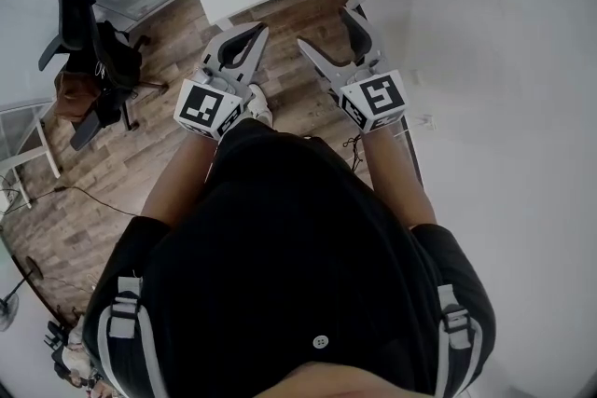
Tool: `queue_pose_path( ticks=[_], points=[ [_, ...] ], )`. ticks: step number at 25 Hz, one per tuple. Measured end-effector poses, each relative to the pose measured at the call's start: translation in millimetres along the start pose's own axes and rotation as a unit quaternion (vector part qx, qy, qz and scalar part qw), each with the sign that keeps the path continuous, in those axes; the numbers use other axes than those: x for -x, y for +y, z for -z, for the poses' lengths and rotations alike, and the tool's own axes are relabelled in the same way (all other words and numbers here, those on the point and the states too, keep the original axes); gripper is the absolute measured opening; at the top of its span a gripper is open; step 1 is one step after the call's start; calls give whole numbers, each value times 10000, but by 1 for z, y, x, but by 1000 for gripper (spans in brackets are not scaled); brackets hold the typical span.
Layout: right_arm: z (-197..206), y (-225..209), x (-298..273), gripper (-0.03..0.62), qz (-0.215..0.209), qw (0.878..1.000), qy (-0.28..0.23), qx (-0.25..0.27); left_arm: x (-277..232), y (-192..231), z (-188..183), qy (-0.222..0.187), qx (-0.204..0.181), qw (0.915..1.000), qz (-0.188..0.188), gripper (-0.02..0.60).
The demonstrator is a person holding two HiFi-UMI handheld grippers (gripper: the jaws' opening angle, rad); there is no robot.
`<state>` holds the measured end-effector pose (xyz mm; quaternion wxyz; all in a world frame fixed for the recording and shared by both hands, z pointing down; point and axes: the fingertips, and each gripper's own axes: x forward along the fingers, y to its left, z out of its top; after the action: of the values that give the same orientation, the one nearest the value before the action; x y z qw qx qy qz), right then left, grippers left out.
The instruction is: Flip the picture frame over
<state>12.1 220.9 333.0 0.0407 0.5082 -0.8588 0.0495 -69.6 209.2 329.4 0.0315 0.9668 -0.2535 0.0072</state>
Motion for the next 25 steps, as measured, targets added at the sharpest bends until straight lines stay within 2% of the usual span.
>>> queue_pose_path(
  ticks=[14,20,25],
  points=[
    [0,-33,-121,367,336,9989,298,-111,-31,123,6,21,113,9995,294,5],
    [6,-47,-146,367,285,9985,463,-62,-46,151,11,52,217,9995,238,5],
    [15,-76,-168,367,122,9984,538,-79,-69,165,18,80,233,9997,80,5]
  ],
)
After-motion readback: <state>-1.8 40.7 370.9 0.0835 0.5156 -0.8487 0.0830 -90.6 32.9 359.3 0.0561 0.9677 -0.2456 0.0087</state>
